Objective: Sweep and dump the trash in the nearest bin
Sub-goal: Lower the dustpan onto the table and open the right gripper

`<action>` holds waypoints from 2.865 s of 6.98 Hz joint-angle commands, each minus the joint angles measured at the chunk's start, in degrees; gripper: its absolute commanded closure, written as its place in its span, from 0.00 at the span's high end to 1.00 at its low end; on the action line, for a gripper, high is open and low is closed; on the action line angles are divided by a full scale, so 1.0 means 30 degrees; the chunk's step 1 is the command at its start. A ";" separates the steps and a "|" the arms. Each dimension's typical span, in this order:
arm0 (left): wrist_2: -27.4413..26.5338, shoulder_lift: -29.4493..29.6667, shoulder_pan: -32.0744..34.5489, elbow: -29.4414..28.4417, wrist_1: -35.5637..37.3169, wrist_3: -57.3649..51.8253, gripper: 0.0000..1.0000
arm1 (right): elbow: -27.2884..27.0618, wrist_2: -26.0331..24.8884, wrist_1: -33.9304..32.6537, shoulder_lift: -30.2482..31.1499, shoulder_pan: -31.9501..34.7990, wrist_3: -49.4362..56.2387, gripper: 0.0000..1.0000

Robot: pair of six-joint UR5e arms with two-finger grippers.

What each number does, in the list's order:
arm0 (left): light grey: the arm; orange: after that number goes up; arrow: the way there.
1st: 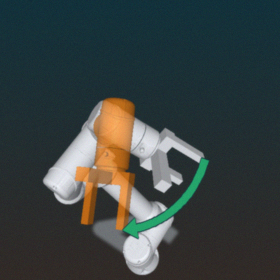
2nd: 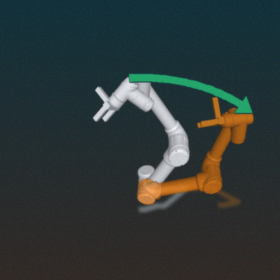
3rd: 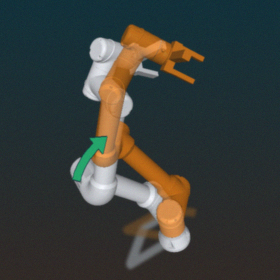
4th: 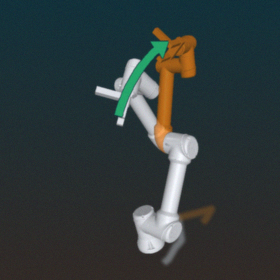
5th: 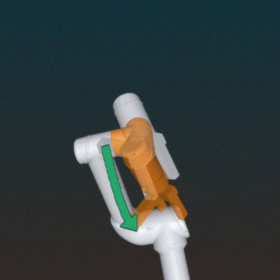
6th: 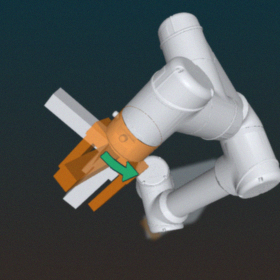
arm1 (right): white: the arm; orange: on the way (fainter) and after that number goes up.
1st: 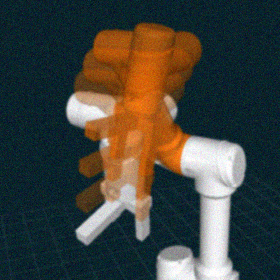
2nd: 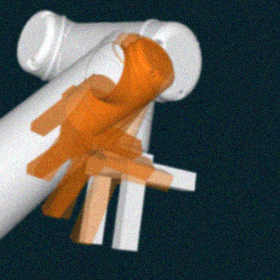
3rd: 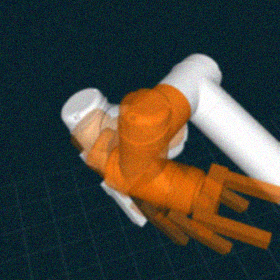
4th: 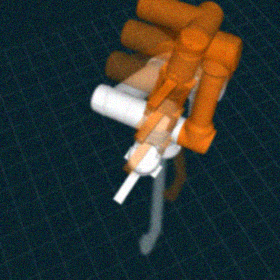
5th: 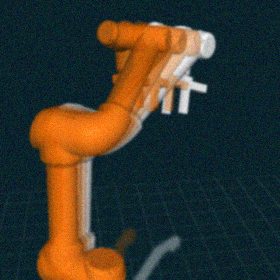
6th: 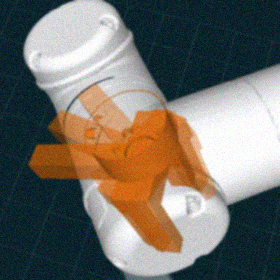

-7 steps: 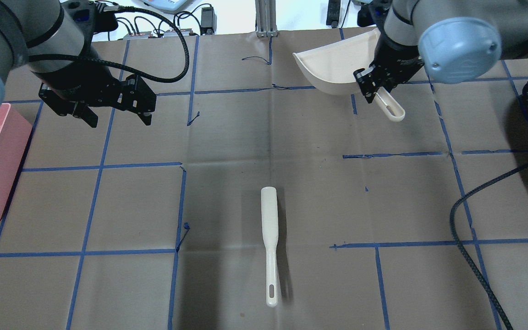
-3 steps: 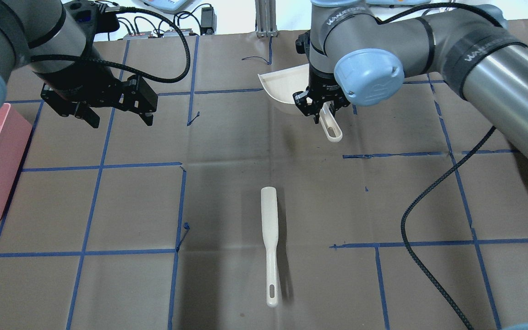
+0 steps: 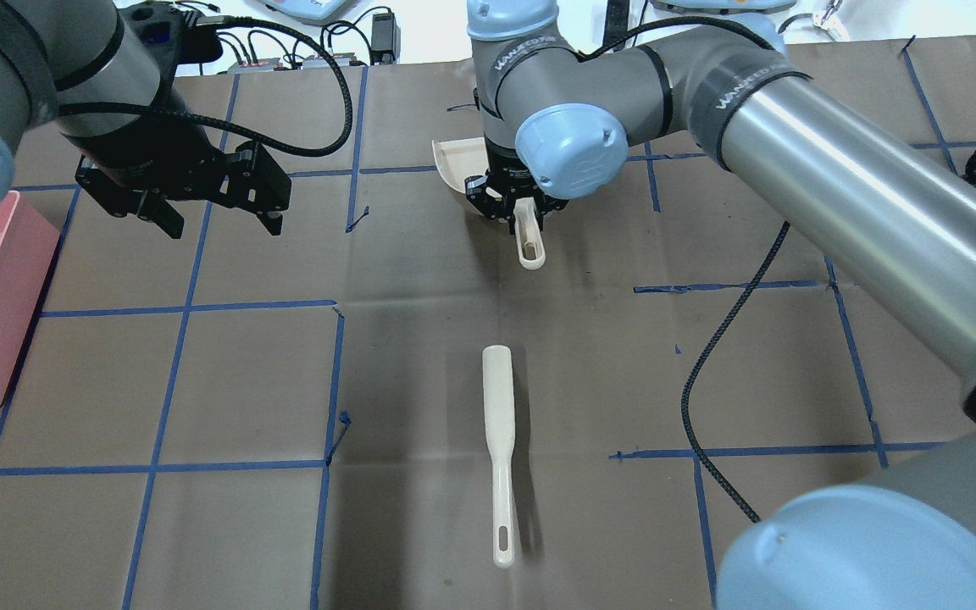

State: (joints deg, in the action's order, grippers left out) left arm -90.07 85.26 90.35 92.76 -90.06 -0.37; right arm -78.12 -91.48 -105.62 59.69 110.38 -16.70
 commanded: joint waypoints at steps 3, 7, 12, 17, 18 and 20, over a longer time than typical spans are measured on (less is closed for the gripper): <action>0.0141 -0.0061 0.0001 0.0194 -0.0126 0.0154 1.00 | -0.1344 -0.0006 -0.2165 -0.0797 0.0474 -0.0293 0.11; -0.0063 -0.0090 0.0001 0.0224 -0.0126 0.0154 1.00 | -0.1674 0.0023 -0.3819 -0.0738 -0.0053 -0.0614 0.12; -0.0005 -0.0119 0.0001 0.0516 -0.0126 0.0154 1.00 | -0.1850 0.0873 -0.3525 -0.1031 0.0004 -0.0673 0.23; 0.0082 -0.0119 0.0001 0.0516 -0.0126 0.0096 1.00 | -0.1267 0.0757 -0.2595 -0.0681 -0.0578 -0.0644 1.00; 0.0054 -0.0119 0.0001 0.0516 -0.0126 0.0153 1.00 | -0.0684 0.0756 -0.1660 -0.0215 -0.1133 -0.0499 1.00; -0.0063 -0.0119 0.0001 0.0546 -0.0126 0.0096 1.00 | -0.0121 0.0697 0.1795 0.1568 -0.2945 0.0403 1.00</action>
State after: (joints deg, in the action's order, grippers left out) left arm -90.03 84.89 90.35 94.36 -90.44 0.03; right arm -79.19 -89.28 -105.39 61.38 104.66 -17.37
